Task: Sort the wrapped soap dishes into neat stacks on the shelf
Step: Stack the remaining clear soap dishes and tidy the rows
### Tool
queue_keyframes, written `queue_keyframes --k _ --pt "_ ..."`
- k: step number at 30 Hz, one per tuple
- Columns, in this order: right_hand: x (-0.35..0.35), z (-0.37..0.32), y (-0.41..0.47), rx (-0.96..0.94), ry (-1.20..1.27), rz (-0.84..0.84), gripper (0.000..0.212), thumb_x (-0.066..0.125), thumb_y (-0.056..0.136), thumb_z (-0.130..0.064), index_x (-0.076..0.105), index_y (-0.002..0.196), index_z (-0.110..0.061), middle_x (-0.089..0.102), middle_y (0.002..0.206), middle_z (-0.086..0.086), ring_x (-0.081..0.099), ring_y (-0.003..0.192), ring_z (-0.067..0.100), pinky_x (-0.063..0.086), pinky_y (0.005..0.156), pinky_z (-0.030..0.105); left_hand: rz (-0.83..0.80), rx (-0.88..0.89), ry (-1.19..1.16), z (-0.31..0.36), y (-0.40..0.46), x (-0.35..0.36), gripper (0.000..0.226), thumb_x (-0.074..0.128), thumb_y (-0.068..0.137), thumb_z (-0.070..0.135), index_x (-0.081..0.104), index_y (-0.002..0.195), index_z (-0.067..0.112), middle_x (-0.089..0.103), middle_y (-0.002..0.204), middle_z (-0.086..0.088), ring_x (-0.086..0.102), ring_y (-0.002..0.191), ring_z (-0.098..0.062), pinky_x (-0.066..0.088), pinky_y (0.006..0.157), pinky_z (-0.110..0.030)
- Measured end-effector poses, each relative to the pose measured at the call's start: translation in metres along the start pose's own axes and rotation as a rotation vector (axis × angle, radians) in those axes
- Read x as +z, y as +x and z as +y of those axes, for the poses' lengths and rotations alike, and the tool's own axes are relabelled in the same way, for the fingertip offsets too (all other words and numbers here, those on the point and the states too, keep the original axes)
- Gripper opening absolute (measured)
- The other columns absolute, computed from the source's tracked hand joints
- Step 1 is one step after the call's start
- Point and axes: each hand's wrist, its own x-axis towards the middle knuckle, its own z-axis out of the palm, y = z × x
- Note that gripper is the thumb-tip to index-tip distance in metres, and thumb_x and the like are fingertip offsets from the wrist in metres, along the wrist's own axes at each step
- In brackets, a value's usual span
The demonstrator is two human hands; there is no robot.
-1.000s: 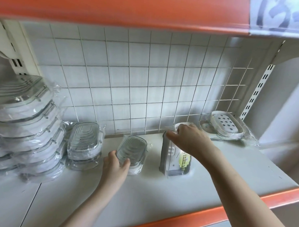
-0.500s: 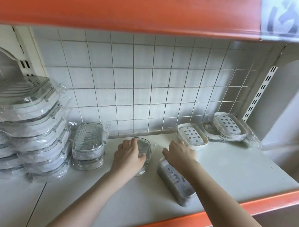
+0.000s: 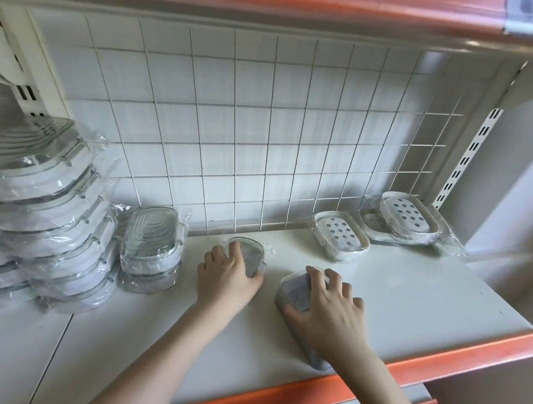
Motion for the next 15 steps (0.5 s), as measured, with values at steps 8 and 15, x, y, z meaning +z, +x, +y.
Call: queue_keyframes --k 8,15 --pt "0.005 -0.004 0.002 0.021 0.014 0.031 0.077 0.041 0.079 -0.075 0.025 0.141 -0.033 0.033 0.144 0.000 0.037 0.128 0.025 0.034 0.099 0.041 0.058 0.053 -0.043 -0.018 -0.040 -0.036 0.071 0.037 0.062 0.058 0.064 0.102 0.006 0.061 0.082 -0.016 0.061 0.078 -0.038 0.051 0.064 -0.042" --pt "0.008 -0.038 0.002 -0.073 0.085 -0.022 0.076 0.040 0.078 -0.076 0.025 0.140 -0.034 0.032 0.143 -0.001 0.037 0.128 0.025 0.033 0.100 0.041 0.154 0.056 0.096 -0.060 -0.083 -0.067 0.062 0.044 0.061 0.053 0.062 0.100 0.008 0.061 0.088 -0.012 0.060 0.077 -0.035 0.053 0.061 -0.042"
